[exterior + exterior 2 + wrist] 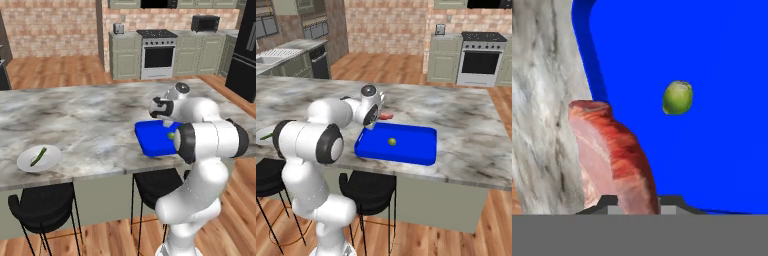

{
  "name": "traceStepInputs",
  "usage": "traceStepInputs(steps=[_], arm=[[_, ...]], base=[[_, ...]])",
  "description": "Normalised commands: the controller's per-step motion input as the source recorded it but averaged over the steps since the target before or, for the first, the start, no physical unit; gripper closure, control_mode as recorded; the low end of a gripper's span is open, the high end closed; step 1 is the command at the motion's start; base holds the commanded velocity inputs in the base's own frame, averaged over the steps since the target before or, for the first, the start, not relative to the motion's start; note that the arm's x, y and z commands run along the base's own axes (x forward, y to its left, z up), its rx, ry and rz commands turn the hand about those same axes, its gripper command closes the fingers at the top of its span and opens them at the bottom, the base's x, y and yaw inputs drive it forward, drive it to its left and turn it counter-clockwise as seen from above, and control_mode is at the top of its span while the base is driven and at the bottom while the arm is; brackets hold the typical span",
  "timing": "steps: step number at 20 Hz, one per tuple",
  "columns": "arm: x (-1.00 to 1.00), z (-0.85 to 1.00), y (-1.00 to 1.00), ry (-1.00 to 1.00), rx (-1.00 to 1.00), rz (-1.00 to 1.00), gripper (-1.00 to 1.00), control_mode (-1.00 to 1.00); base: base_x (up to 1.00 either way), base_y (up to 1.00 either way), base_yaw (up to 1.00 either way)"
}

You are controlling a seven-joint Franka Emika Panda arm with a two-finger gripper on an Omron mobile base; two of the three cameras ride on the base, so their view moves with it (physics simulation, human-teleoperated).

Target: Create a steak meal by picking up the steak and asparagus from the tray and placing them on the plate. Leave the brussel sprout on the tray.

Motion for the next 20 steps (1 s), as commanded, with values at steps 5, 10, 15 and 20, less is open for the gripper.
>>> traceStepInputs(steps=[5,10,15,20], arm=[[-0.40,0.73,0.76,0.00,0.00,0.53,1.00,-1.00],[-0.47,0.17,0.85,0.04,0.00,0.57,1.00,-1.00],[-0.40,0.00,0.99,0.05,-0.02,0.55,1.00,-1.00],[-0.37,-0.01,1.00,0.00,-0.07,0.47,1.00,-1.00]], base=[[0.00,0.00,0.00],[0.00,0.00,0.00],[0.00,0.00,0.00],[0.00,0.00,0.00]])
